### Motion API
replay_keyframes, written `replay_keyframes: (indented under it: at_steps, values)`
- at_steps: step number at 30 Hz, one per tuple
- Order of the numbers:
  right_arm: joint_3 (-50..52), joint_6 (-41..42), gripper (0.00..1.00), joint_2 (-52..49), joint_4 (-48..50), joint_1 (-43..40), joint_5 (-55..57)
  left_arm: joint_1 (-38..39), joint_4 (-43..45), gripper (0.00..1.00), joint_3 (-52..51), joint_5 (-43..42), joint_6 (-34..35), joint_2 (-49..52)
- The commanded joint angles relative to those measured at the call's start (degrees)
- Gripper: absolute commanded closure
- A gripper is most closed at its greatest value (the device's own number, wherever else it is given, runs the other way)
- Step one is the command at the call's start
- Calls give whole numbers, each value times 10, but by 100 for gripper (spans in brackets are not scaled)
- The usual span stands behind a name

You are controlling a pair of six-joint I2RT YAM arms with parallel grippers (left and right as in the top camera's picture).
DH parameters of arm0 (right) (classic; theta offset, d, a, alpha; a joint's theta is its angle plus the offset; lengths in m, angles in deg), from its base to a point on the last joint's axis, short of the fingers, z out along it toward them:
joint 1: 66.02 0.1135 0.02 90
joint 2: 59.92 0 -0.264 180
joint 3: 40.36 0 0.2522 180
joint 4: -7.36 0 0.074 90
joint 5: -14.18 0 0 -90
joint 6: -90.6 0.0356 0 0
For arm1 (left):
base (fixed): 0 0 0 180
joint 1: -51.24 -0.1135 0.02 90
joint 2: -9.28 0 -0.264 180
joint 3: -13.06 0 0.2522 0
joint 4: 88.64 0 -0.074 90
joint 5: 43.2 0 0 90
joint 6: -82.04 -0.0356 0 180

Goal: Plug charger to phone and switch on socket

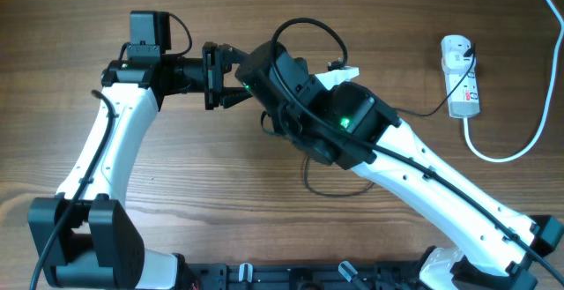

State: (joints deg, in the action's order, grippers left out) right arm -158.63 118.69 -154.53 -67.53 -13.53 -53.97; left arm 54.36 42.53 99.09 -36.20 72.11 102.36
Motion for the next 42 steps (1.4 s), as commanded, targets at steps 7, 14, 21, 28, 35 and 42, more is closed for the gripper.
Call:
replay_keyframes:
  at_steps: [7, 14, 21, 28, 35, 42]
  values:
    - [-11, 5, 95, -9, 6, 0, -2, 0, 2, 48, 2, 16, 1, -13]
    - [-11, 6, 95, -9, 7, 0, -4, 0, 2, 51, 2, 1, 1, -13]
    - [-11, 6, 96, -9, 7, 0, -6, 0, 2, 60, 2, 1, 1, -13]
    - [-11, 6, 95, -9, 18, 0, -10, 0, 2, 64, 2, 2, 1, -13]
    - [-11, 6, 96, -9, 20, 0, -27, 0, 2, 66, 2, 2, 1, -13]
    - [-11, 6, 96, -9, 20, 0, -27, 0, 2, 75, 2, 1, 1, -13]
